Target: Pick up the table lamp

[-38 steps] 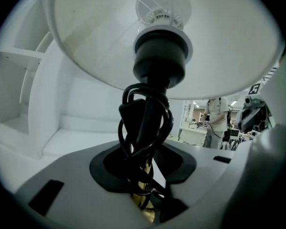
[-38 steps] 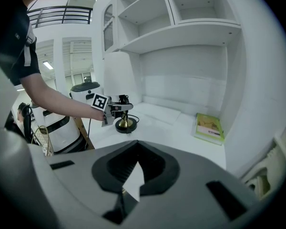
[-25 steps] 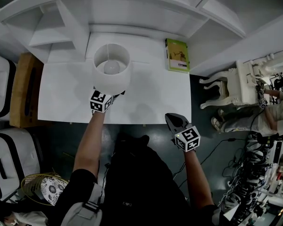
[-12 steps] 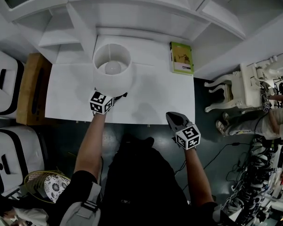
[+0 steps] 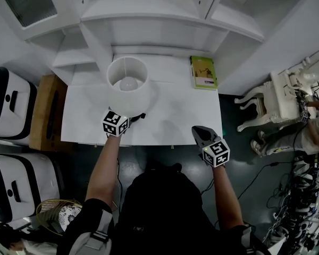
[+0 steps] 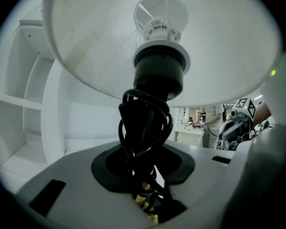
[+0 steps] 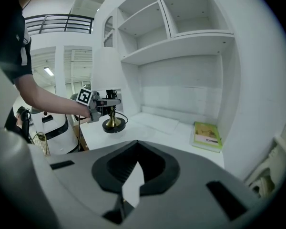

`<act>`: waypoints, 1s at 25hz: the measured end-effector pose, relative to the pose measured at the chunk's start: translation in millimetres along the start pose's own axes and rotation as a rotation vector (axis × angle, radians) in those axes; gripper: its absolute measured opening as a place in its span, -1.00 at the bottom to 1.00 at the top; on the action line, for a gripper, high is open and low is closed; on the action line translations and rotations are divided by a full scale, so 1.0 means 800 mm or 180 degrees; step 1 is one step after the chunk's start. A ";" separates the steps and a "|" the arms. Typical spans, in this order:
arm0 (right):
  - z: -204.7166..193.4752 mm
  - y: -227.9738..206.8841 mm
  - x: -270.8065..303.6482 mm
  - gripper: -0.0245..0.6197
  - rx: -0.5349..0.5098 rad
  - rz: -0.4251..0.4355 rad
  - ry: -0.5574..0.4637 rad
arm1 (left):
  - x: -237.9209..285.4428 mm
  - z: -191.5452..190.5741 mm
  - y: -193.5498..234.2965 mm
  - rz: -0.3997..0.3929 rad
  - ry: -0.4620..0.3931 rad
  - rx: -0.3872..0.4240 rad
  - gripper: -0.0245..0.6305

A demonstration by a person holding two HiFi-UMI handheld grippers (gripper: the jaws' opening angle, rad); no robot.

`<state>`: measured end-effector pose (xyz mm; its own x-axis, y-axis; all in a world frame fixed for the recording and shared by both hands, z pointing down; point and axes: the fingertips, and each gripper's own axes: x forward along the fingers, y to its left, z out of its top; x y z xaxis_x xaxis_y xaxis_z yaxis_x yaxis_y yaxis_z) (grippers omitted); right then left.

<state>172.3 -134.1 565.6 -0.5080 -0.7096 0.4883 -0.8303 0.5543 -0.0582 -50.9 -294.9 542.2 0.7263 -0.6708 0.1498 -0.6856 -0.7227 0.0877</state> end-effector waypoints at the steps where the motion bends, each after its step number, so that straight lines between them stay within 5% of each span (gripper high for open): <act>1: 0.001 -0.004 -0.004 -0.90 0.0002 -0.0019 -0.0020 | -0.001 0.005 -0.004 -0.0006 -0.0006 0.0011 -0.56; 25: 0.026 -0.010 -0.015 -0.90 -0.0010 -0.0161 -0.0356 | -0.021 0.058 -0.057 -0.0198 -0.0093 0.0103 -0.56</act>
<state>180.2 -138.7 541.8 -0.4880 -0.7807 0.3903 -0.8548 0.5178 -0.0330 -29.5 -258.2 490.1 0.7690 -0.6286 0.1162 -0.6374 -0.7679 0.0640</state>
